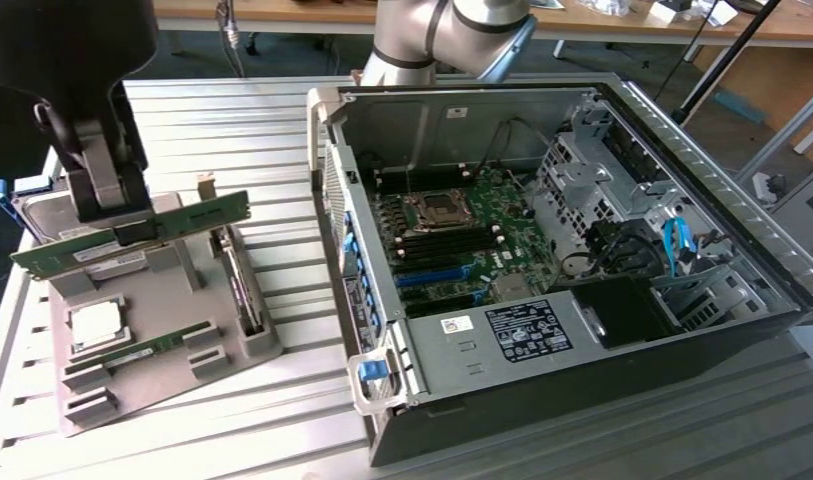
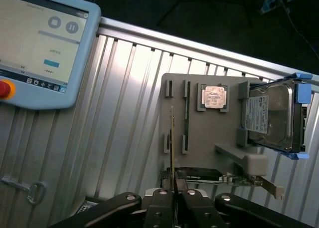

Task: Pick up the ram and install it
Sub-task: 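Pick up the ram and move it above insertion slot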

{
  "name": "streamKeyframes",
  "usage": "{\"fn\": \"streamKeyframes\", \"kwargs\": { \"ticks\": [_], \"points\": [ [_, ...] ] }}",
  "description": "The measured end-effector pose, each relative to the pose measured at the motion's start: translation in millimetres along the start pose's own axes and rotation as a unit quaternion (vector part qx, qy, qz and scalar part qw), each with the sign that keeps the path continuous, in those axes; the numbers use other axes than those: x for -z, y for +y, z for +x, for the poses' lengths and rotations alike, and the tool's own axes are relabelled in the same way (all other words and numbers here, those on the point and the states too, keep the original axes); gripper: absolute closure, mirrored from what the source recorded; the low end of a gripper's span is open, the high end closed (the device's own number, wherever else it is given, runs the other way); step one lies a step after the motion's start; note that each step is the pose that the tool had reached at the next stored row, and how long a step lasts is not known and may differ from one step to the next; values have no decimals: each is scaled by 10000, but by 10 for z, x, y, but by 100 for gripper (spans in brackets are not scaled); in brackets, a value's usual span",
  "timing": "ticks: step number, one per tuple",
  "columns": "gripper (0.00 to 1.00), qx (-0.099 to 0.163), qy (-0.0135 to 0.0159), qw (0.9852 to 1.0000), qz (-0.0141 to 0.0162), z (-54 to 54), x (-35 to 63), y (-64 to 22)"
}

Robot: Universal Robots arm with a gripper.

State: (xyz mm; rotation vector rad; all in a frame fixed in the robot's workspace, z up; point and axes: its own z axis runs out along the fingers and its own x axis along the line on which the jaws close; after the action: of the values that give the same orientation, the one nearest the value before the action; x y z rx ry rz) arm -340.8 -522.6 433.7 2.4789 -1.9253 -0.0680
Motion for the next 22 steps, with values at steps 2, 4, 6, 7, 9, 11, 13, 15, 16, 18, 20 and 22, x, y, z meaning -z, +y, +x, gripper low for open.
{"fn": "streamKeyframes", "kwargs": {
  "ticks": [2,4,6,7,9,11,13,15,16,18,20,22],
  "points": [
    [87,0,0,10000,0,10,1,-40],
    [87,0,0,10000,0,19,2,-72],
    [87,0,0,10000,0,27,4,-105],
    [87,0,0,10000,0,30,4,-118],
    [87,0,1,10000,0,38,6,-148],
    [87,0,1,10000,0,44,6,-174],
    [87,-1,2,10000,0,50,7,-196],
    [87,-4,1,10000,0,57,8,-222],
    [87,-5,2,10000,-1,60,9,-235],
    [87,-11,2,10000,0,73,10,-285],
    [87,-25,1,10000,1,95,13,-372],
    [87,-31,1,10000,0,108,16,-426]
  ]
}}
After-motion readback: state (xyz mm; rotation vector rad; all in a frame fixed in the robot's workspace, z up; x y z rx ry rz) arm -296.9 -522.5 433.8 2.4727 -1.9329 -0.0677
